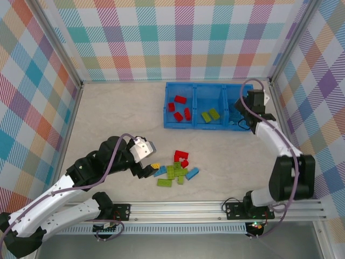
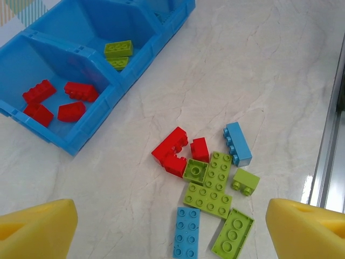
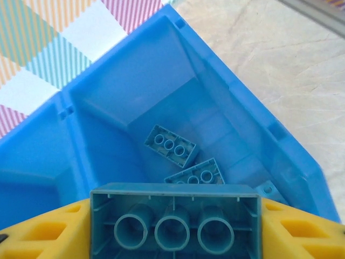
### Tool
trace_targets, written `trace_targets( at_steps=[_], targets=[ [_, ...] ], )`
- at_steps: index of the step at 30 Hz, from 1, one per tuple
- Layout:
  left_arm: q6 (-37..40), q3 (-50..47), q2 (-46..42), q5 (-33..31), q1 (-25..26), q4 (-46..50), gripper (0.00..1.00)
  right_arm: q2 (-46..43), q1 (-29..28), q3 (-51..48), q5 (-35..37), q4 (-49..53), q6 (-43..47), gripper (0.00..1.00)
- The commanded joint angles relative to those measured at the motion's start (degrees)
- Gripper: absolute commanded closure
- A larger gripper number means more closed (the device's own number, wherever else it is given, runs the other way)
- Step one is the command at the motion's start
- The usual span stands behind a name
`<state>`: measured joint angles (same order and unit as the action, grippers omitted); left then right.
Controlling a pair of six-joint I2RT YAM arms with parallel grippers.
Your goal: Sort the legos into containers by color
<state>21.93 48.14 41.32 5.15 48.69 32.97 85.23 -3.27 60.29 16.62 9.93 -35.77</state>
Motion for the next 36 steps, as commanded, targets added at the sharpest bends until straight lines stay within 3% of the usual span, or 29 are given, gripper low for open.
trace_targets(
  at_steps=[1, 7, 16, 19, 22, 24, 27, 30, 32, 36],
  targets=[
    [-0.1, -0.2, -1.0, -0.8, 0.3, 0.0, 0.08, 5.1, 1.5, 2.9, -3.6, -0.3, -3.1, 0.48],
    [-0.6, -0.4, 0.1, -0.7, 0.3, -0.4, 0.07, 8.6, 2.3, 4.9, -5.5, 1.3, -6.9, 0.31],
    [-0.9, -0.1, 1.7, -1.5, 0.3, -0.2, 0.06, 2.2, 2.5, 2.0, -6.9, -0.6, -5.3, 0.12],
    [-1.3, -0.4, 2.0, -2.6, 0.3, -0.6, 0.06, -3.4, 2.4, 0.3, -11.6, -1.3, -4.4, 0.11],
    [-3.0, -0.3, 2.7, -5.2, 0.3, -1.1, 0.04, -10.4, 1.7, -3.5, -21.3, -4.1, -2.7, 0.07],
    [-6.1, 0.6, 4.3, -8.1, 0.3, -1.0, 0.02, -14.9, 0.4, -6.6, -30.1, -7.0, -0.8, 0.03],
    [-12.7, 4.4, 8.9, -12.6, 0.3, 1.1, 0.01, -18.1, -3.7, -6.2, -34.6, -0.6, 2.9, 0.01],
    [-21.8, 7.7, 14.8, -11.6, 0.3, 0.4, 0.01, -18.8, -8.0, -5.1, -39.3, 6.8, 7.7, 0.00],
    [-29.2, 7.9, 18.4, -8.9, 0.4, -3.1, 0.02, -18.3, -10.6, -3.7, -40.7, 13.1, 11.0, 0.00],
    [-47.2, 9.6, 28.0, -10.7, 0.4, -5.5, 0.03, -15.1, -15.0, 0.5, -38.1, 27.8, 17.0, 0.00]
  ],
)
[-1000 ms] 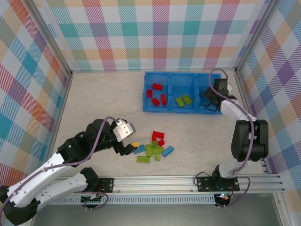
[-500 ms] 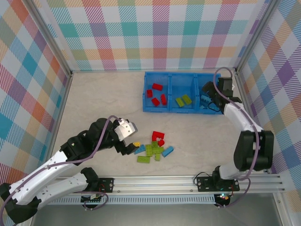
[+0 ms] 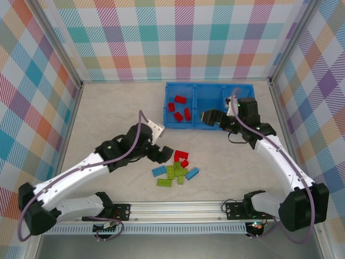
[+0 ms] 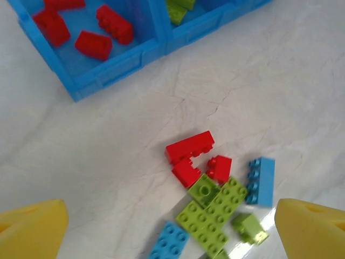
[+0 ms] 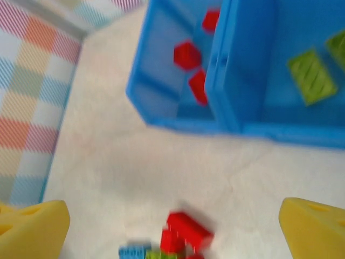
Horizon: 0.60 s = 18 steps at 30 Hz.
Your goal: Sort the legos into containers by color
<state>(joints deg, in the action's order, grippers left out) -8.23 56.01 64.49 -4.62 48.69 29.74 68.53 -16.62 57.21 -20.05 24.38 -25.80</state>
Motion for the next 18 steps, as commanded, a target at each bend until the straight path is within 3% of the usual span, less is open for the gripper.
trace_targets(
  at_steps=[1, 6, 18],
  targets=[
    [-19.9, 2.3, 7.0, -0.6, 0.4, -2.5, 0.04, 2.0, -1.9, 3.5, -0.8, 14.9, 7.5, 0.00],
    [-30.7, 4.9, 18.6, 1.3, 1.3, -4.4, 0.04, -0.6, -1.8, -3.6, 1.7, 12.3, 7.4, 0.00],
    [-26.4, 19.0, 40.8, -6.2, 4.5, 2.7, 0.01, -6.1, -1.8, -9.3, 1.9, 12.2, 3.1, 0.00]
  ],
)
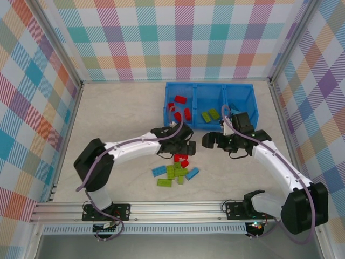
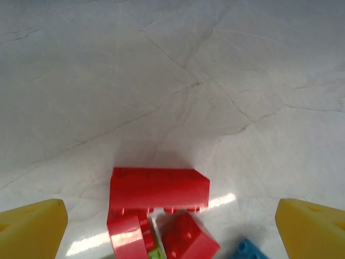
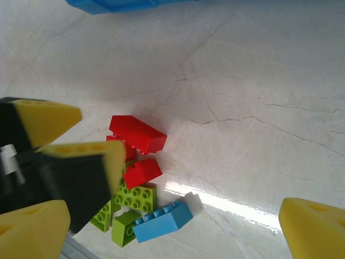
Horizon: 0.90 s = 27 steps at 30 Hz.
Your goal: Sort the legos into containers by color
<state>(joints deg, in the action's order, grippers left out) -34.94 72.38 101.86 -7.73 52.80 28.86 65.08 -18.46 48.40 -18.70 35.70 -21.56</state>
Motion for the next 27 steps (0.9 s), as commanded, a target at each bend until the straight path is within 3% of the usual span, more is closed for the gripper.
trace_targets(
  at_steps=[1, 8, 19, 22, 27],
  targets=[
    [0.7, 3.5, 4.8, -3.3, 0.4, 4.0, 0.01, -3.3, -0.1, -0.8, 0.8, 0.8, -1.4, 0.00],
    [4.0, 5.0, 10.9, -0.2, 0.7, 3.1, 0.02, -4.0, 0.0, -1.1, 0.2, 2.0, -1.8, 0.00],
    [3.1, 3.6, 10.9, -0.9, 0.8, 0.6, 0.50, -2.0, -0.3, 0.8, -6.6, 12.0, -0.6, 0.02],
    [3.1, 2.5, 8.5, -2.4, 0.8, -1.1, 0.52, -1.5, -1.0, 1.7, -10.0, 12.5, 0.1, 0.03],
    [5.9, 5.3, 3.6, -11.3, 0.2, 0.4, 0.52, -2.3, -1.7, 2.6, -13.4, 9.1, -2.2, 0.03]
  ],
)
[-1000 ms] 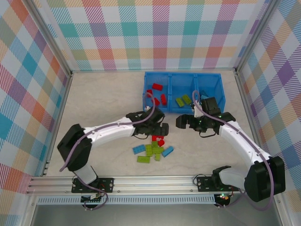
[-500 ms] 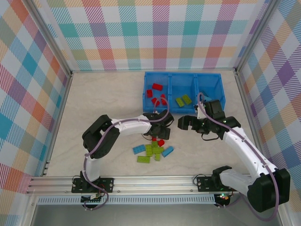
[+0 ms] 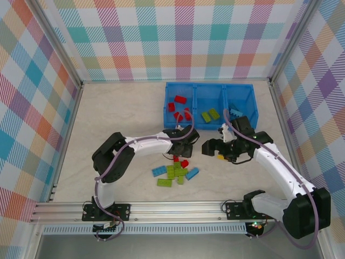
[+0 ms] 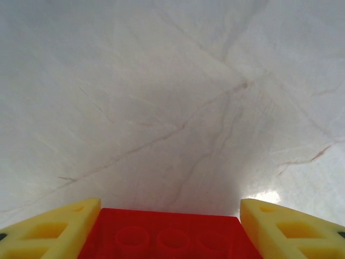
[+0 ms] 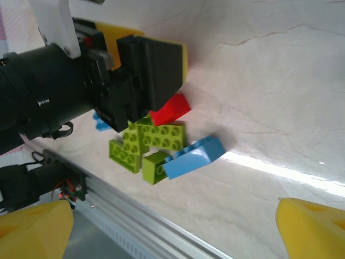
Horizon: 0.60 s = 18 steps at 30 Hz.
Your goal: Sort the legos into containers by color
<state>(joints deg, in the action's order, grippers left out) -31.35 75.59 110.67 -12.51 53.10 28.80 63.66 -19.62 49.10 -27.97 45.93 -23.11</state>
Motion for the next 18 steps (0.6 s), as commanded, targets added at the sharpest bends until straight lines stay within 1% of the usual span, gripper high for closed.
trace_targets(
  at_steps=[1, 4, 7, 11, 13, 18],
  targets=[
    [3.0, 3.2, -5.8, -7.9, -0.5, 0.8, 0.52, -1.6, -0.5, 1.7, -4.1, -2.5, -1.3, 0.03],
    [5.1, 8.1, -6.0, -9.7, -3.3, 1.5, 0.51, -3.7, -0.5, 0.8, -2.2, -6.4, -3.2, 0.03],
    [7.5, 14.9, -3.5, -9.8, -6.8, 1.6, 0.51, -4.8, -0.5, -0.2, -1.2, -8.9, -4.4, 0.03],
    [10.7, 27.0, 3.8, -9.9, -10.8, 1.6, 0.51, -5.4, -0.5, -1.1, -1.3, -10.8, -5.8, 0.02],
    [10.8, 34.9, 8.4, -10.4, -12.6, 4.8, 0.51, -5.9, -0.5, -1.3, -0.9, -10.7, -5.8, 0.02],
    [10.8, 51.1, 18.7, -7.5, -15.5, 9.3, 0.47, -7.0, -0.5, -1.4, 1.1, -9.1, -5.1, 0.02]
  ],
)
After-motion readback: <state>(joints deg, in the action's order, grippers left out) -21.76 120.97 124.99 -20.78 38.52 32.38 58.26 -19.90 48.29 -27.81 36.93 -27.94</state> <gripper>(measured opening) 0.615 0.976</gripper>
